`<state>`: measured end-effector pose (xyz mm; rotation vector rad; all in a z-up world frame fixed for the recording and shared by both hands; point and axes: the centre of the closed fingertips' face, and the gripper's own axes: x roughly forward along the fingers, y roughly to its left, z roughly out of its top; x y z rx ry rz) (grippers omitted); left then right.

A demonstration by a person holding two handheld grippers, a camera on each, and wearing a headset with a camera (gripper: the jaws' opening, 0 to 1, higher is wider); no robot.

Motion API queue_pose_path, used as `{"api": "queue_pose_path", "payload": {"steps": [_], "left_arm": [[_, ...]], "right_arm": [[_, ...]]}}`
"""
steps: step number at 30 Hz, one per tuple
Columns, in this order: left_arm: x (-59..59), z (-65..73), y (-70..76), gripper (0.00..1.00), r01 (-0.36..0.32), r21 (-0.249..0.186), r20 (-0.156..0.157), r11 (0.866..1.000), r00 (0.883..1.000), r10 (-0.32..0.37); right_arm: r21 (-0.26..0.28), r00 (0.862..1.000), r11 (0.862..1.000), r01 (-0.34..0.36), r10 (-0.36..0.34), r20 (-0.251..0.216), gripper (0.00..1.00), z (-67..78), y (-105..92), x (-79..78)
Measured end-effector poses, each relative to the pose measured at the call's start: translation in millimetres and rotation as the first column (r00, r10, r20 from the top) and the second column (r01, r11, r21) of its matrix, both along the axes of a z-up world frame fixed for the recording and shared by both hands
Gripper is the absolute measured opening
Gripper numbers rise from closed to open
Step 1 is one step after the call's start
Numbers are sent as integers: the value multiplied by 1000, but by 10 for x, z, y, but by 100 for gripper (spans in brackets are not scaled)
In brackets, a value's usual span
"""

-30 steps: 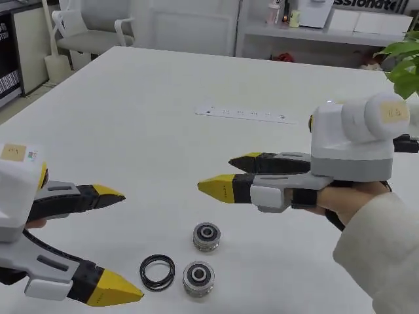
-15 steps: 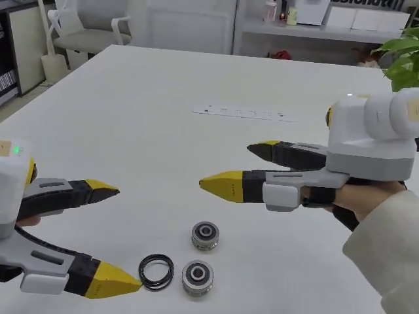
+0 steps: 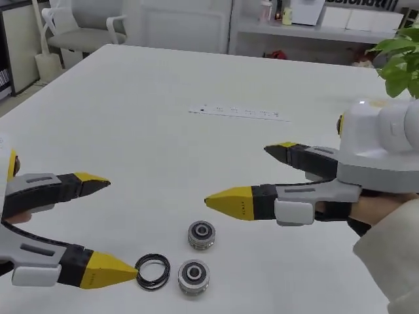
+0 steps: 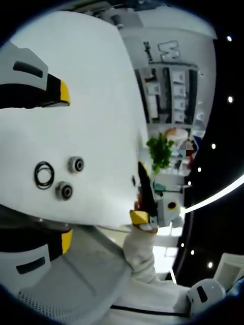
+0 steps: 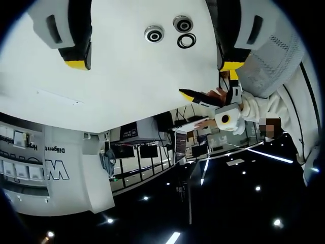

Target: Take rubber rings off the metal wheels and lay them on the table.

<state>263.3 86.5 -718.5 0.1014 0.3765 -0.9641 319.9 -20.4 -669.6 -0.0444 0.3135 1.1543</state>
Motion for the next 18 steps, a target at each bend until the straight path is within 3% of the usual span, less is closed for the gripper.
{"api": "queue_pose_path", "payload": {"steps": [8,18], "left_arm": [[41,98,56,100,-31,-55,22,998,999,33],[26,128,51,100,-48,-58,30,997,998,50]], "right_arm": [[-16,1000,1000,17,-17,-11,100,-71,-157,-37],[-60,999,998,17,-20,-45,100,-255,-272,-143]]}}
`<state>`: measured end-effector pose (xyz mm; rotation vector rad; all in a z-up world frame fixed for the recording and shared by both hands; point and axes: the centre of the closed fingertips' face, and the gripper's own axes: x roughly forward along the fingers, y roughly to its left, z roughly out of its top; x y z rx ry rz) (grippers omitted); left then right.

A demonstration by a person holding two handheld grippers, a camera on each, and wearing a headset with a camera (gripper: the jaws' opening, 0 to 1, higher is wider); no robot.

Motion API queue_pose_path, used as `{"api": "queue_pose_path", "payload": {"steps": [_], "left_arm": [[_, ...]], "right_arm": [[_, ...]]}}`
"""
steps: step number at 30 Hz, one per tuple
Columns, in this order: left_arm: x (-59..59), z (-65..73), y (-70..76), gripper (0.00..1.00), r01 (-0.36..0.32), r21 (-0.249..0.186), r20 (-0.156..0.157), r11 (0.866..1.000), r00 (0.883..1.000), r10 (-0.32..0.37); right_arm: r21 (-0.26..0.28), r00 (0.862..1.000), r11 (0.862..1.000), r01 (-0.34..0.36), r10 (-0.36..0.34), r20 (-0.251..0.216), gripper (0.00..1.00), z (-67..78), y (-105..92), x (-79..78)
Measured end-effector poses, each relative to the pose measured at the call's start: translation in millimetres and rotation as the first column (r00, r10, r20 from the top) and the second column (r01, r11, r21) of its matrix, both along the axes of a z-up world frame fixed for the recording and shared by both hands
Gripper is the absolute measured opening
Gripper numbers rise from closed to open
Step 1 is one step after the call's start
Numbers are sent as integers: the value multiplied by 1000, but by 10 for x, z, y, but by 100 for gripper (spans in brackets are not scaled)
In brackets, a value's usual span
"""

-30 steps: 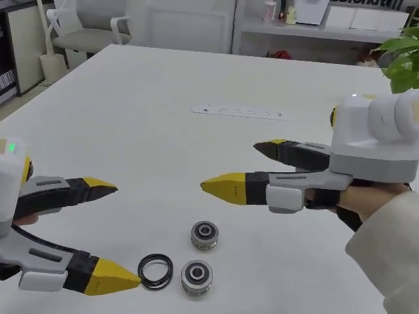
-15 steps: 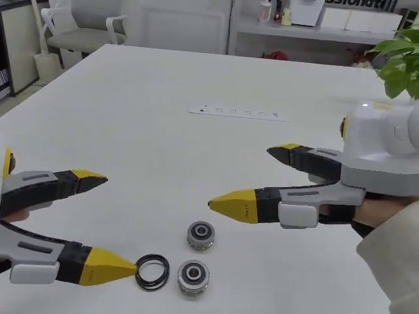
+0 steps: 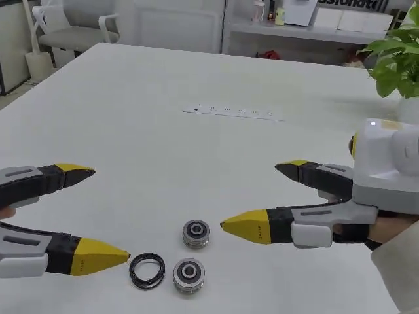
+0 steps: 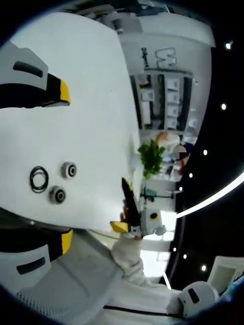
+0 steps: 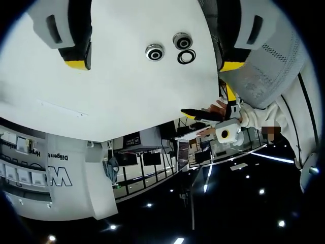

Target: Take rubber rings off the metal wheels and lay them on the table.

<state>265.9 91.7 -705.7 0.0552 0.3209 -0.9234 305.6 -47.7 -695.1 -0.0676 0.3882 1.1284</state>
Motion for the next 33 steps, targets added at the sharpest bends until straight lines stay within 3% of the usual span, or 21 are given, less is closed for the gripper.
{"api": "queue_pose_path", "payload": {"steps": [7,14,22,29,33], "left_arm": [[-6,16,-1,100,-8,-14,-1,1000,1000,8],[-22,-22,62,100,-27,-21,-14,999,1000,27],[-24,-27,82,100,-37,-23,-17,999,999,37],[-27,-53,94,100,-41,-19,-24,999,999,41],[-34,-102,112,100,-46,-19,-37,999,998,46]], "right_arm": [[-23,1000,1000,13,-14,-21,100,-84,-91,-25],[-91,999,996,-10,6,-49,100,-262,-146,-107],[-72,995,997,24,-31,-98,100,-388,-289,-190],[-98,989,994,43,-56,-139,100,-597,-374,-329],[-102,989,994,45,-59,-139,99,-604,-379,-322]]}}
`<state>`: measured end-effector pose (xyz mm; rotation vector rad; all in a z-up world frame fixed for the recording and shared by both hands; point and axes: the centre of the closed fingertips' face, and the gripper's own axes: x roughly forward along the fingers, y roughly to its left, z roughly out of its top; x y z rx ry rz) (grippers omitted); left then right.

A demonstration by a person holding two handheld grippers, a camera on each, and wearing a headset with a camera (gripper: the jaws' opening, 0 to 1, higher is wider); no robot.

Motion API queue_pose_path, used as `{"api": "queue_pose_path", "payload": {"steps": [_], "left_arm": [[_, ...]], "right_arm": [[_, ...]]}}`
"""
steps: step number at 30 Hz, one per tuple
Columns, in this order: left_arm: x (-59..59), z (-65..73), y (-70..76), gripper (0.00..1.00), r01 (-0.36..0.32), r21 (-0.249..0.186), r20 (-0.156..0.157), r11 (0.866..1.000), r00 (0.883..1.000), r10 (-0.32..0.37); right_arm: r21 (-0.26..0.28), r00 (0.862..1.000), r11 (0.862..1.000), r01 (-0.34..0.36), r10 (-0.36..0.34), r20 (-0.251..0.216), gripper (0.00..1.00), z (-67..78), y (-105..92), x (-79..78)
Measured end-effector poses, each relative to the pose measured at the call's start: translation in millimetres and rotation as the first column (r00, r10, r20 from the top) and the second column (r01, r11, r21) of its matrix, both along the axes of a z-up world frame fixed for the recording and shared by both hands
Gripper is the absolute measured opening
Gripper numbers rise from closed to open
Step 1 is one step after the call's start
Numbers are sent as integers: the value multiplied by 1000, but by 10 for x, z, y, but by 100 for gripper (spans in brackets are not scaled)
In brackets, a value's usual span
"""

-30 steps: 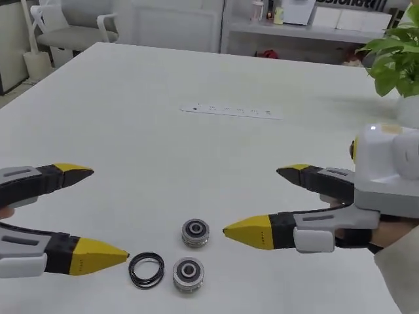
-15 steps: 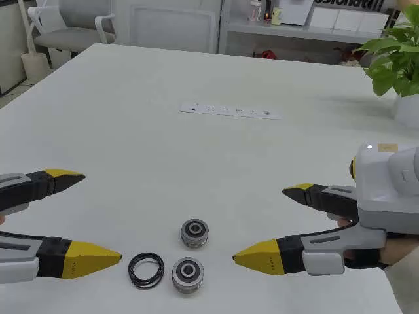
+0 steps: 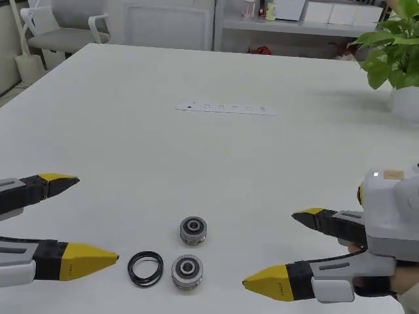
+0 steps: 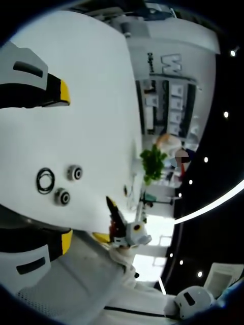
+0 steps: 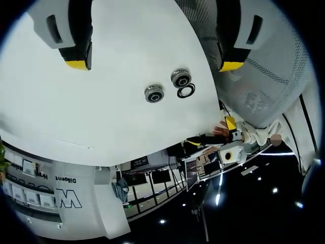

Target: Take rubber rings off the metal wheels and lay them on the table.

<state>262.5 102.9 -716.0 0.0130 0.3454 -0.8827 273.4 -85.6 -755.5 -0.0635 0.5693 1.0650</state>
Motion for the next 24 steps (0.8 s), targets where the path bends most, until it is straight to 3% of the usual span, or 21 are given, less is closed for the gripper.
{"api": "queue_pose_path", "payload": {"steps": [10,24], "left_arm": [[-9,-83,31,100,-4,6,-23,1000,1000,5],[-19,-94,33,100,-7,-4,-31,1000,1000,7]], "right_arm": [[3,1000,1000,5,-4,-12,98,-40,-11,-7],[-1,1000,1000,3,-3,-22,97,-71,-18,-21]]}}
